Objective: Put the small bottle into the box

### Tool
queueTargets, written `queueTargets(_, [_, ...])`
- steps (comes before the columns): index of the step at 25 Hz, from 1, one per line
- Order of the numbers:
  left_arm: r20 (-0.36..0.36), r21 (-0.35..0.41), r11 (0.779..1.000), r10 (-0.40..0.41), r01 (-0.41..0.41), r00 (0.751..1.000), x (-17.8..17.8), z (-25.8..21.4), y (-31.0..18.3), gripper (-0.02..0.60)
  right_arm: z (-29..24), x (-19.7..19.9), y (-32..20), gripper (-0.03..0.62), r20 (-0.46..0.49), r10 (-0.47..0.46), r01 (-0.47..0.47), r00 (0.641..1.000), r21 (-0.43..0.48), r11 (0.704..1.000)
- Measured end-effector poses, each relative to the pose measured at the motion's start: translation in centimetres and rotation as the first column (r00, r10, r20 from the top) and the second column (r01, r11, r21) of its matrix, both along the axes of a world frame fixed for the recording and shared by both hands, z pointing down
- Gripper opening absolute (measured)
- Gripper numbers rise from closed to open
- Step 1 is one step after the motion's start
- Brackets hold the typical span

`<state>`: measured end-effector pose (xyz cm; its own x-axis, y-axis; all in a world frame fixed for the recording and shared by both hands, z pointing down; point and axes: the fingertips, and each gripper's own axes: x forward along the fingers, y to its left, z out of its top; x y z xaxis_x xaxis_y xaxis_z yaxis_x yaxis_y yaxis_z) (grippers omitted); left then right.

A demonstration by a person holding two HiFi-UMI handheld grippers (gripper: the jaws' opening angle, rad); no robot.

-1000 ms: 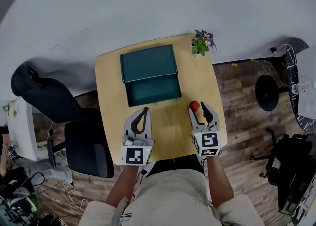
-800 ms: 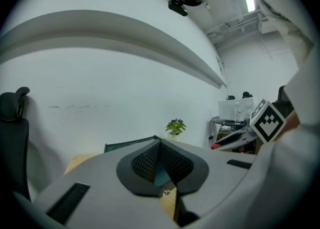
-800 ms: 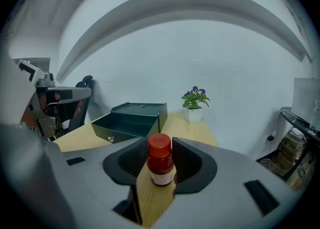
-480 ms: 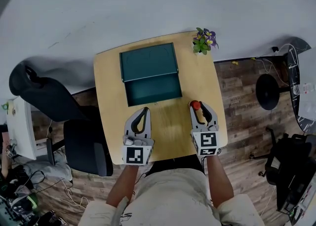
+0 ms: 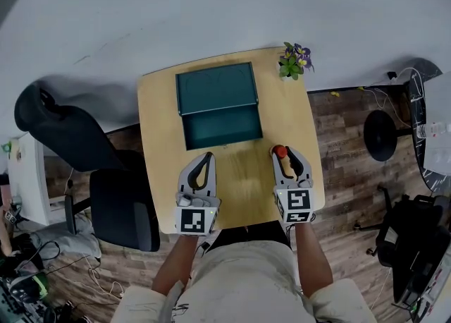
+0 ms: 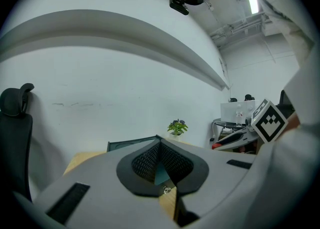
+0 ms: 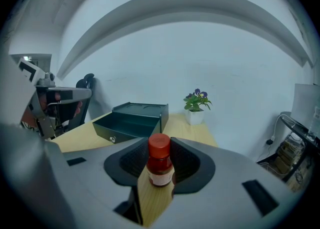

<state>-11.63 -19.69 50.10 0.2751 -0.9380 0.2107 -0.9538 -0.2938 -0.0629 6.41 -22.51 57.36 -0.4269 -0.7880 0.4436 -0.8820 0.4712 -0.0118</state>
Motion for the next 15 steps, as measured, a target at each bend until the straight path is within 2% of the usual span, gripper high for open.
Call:
queueTargets(2, [0.001,-0.005,1.0,-0.004,0.004,1.0,-0.2,-0.1,0.2,0.006,-0.5,0.0,0.0,0.144,-0.004,-0.002,0.002,1.0,0.013,1.0])
queueTargets(5, [-0.011,0.038,0.999,-0.016,0.016,1.0,-0.8,-0.8,0.4,0.006,-1.7,-0.3,0.0,0.144,-0.01,-0.004,0.004,1.0,0.034,0.999])
queueTargets(8, [-0.021,0.022,0.999,-0.032,0.032,0.999,-1.4,-1.3,1.0,0.006,-3.2,-0.5,0.2,0.144,-0.012,-0.009,0.01,1.0,0.063,0.998])
queueTargets(11, [-0.021,0.068,0.997,-0.04,0.041,0.999,-2.0,-2.3,1.3,0.006,-4.8,-0.8,0.5,0.144,-0.016,-0.017,0.019,1.0,0.094,0.995])
queueTargets(15, [-0.018,0.066,0.996,-0.061,0.062,0.998,-2.9,-3.3,2.1,0.006,-6.8,-1.3,0.6,0.144,-0.014,-0.021,0.022,1.0,0.137,0.99])
